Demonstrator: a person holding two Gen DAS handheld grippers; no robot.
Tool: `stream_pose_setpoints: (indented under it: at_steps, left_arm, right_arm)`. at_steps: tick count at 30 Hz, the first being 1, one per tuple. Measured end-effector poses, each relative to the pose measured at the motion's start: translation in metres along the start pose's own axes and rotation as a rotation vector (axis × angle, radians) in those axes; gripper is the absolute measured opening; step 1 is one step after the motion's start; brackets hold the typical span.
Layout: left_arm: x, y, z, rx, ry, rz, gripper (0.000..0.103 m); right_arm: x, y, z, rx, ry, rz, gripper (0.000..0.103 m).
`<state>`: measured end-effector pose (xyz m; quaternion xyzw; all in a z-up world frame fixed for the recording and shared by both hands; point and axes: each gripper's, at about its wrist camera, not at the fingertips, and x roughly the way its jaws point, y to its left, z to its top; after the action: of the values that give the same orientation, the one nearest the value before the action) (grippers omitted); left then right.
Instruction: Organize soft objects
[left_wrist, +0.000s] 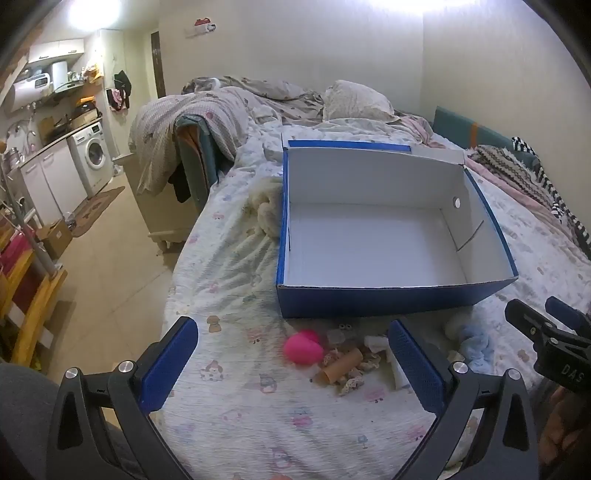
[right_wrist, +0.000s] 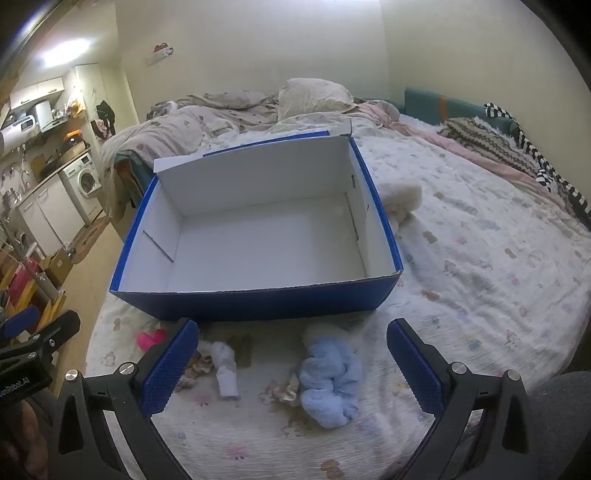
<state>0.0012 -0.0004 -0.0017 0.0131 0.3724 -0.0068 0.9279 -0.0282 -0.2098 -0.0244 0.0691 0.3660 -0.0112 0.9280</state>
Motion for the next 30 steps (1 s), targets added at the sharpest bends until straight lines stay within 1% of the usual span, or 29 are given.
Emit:
stream_pose_setpoints:
  at_steps: [30]
  left_arm:
    - [-0.0022,-0.0017,-0.0022,0.004,-0.008,0.008,0.103]
  right_arm:
    - [-0.0002,-0.0009,0.0005,-0.001,0.001,0.002,0.103]
